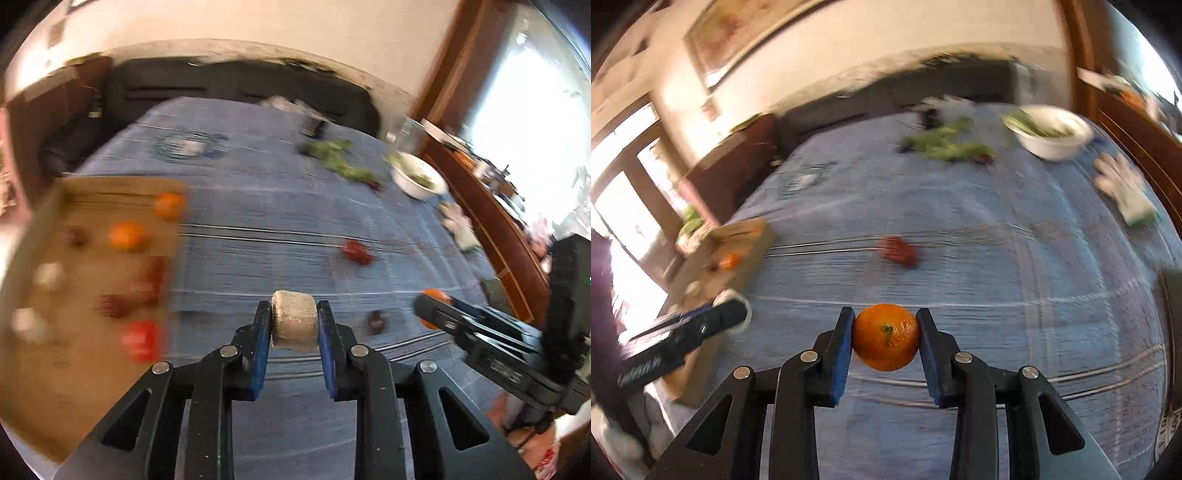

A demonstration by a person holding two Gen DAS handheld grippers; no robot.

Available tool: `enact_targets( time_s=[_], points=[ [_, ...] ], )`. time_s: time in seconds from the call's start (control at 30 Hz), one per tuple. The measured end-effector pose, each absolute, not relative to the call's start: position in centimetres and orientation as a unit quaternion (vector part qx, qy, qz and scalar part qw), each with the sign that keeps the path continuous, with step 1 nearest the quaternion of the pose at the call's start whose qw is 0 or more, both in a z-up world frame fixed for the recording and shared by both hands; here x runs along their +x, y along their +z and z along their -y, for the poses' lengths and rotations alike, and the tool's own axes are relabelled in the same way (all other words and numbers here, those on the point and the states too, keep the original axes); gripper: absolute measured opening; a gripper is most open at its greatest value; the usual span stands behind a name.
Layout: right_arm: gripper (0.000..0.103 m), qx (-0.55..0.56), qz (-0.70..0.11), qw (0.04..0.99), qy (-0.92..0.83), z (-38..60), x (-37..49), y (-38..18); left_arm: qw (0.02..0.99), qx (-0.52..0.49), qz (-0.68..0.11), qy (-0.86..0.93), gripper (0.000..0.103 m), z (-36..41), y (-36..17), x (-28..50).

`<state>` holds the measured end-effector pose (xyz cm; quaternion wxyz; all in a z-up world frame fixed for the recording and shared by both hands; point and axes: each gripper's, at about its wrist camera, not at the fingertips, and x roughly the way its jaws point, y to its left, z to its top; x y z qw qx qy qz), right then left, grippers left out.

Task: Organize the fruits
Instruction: 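Lower the rice cake and mandarin into the box and open both tools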

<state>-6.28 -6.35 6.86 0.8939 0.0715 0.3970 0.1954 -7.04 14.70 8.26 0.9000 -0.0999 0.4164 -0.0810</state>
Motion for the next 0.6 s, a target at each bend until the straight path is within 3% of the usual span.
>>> enact_targets(
  time_s=[0.3,0.5,0.6],
  points=[
    [0.038,-0.002,-0.407,0.847,0.343,-10.0,-8.9,7.3,0.883,-0.128,-0.445,0.072,0.024,-28.5,5.7,-9.1],
    [0.038,-0.051,-0.425,0.830,0.357,-16.6,-9.1,3.9,0.870,-0.155,-0.459,0.091,0.024,-31.2,3.7,-8.7],
    [0.040,-0.061,-0.423,0.834,0.349,-17.7,-8.9,2.9,0.873,-0.169,-0.448,0.090,0.032,-31.7,4.0,-8.9]
  ],
)
